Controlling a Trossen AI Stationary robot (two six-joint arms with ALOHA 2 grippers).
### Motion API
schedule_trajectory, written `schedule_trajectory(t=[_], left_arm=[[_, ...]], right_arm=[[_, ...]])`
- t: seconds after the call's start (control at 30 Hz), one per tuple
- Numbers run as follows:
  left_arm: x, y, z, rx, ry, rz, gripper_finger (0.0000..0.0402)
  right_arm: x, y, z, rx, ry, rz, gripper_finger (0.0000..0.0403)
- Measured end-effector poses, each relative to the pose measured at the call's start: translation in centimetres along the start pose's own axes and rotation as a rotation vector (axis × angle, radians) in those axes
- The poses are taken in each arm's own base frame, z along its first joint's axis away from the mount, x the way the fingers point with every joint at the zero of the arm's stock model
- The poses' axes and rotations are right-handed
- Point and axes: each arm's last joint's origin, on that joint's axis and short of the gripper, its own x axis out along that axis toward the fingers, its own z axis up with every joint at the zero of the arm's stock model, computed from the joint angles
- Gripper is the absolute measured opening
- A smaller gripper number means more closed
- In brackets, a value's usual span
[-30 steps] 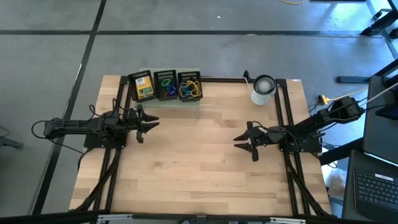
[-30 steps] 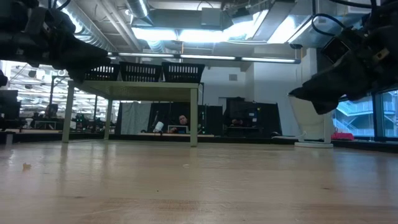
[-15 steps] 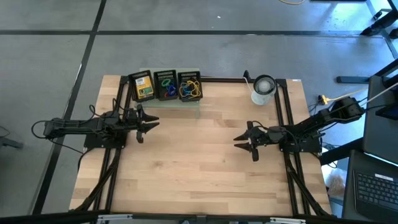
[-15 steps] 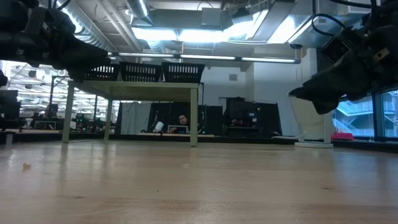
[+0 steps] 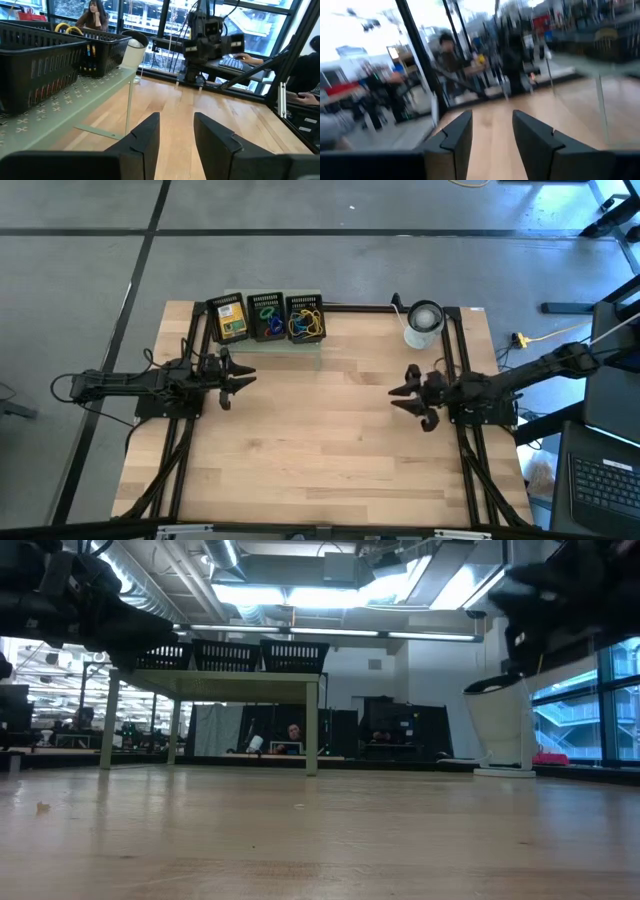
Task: Pick & Place Office Desk Supplies
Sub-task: Return to Home Position
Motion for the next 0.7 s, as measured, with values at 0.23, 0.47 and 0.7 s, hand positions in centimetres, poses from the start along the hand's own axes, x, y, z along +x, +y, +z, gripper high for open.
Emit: schedule_trajectory(t=[0.23,0.47,0.7], left_arm=[[0.0,0.0,0.0,0.0,0.0,0.0,0.0115],[0.0,0.1,0.0,0.0,-0.002,0.007,0.0112],[0.0,0.6,0.1,0.0,-0.012,0.061,0.0115]], right_arm=[[-1.0,-0.2,0.9,0.002,-0.043,-0.014,0.0143],[-1.7,-1.4,0.8,-0.014,0.002,-0.109,0.0143],[-2.6,-2.1,1.4,-0.019,-0.034,-0.169,0.0143]])
